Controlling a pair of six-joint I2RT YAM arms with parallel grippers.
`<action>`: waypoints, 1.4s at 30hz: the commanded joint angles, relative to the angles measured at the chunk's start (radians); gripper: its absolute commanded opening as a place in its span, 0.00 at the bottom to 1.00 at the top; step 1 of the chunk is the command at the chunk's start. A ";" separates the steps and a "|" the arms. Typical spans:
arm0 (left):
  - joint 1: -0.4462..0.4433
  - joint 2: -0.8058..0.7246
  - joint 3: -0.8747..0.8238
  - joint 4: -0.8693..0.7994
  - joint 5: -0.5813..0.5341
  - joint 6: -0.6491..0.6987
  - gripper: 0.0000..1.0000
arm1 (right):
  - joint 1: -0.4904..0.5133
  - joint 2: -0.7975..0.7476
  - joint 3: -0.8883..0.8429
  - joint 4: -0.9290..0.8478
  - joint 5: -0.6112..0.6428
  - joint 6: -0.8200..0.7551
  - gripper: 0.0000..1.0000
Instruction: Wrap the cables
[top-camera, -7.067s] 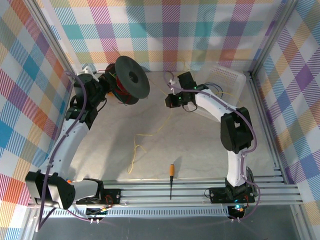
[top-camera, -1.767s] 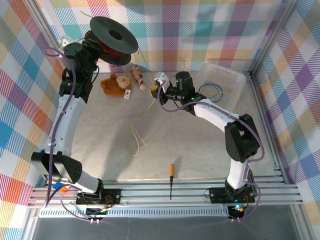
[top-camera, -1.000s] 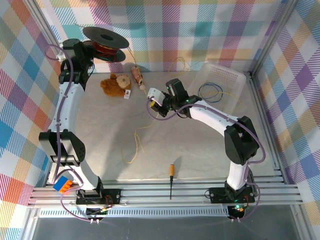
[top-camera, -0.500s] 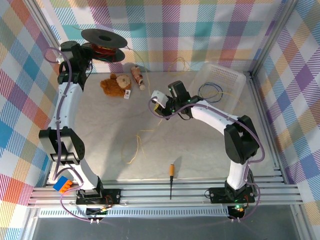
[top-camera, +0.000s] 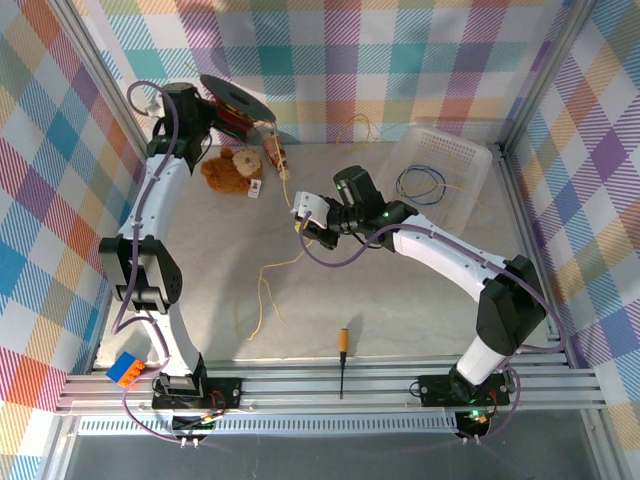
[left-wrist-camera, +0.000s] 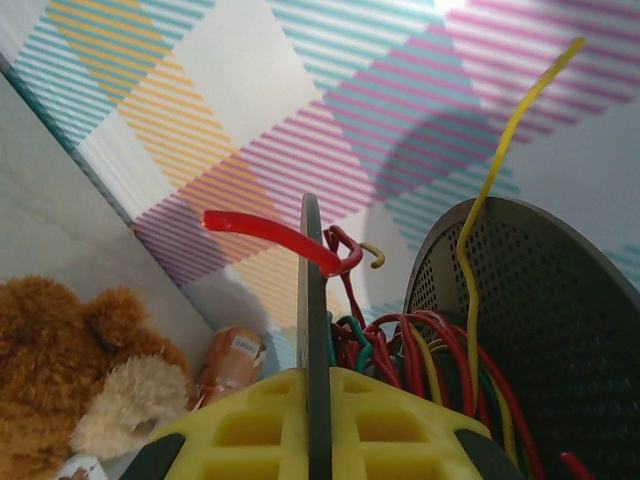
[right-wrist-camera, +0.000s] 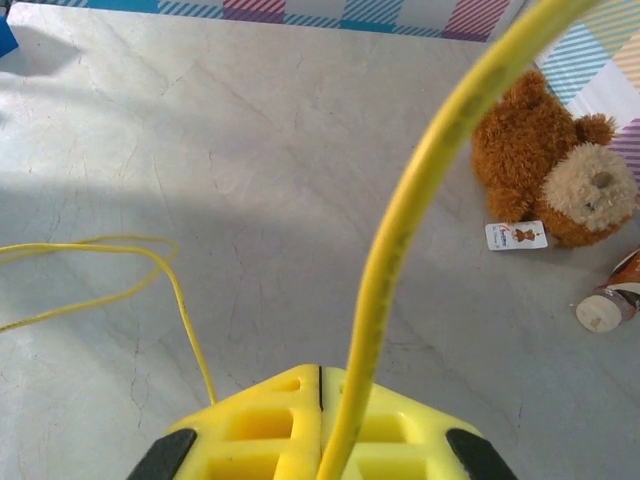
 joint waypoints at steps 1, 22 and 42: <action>-0.048 -0.036 0.051 0.080 0.009 0.099 0.00 | -0.001 0.008 0.021 -0.026 0.019 -0.018 0.00; -0.176 0.063 -0.001 -0.193 0.094 0.580 0.00 | -0.004 -0.153 -0.086 -0.135 -0.035 -0.122 0.00; -0.271 0.094 -0.057 -0.255 0.160 0.864 0.15 | -0.044 -0.397 -0.269 -0.042 -0.023 0.101 0.00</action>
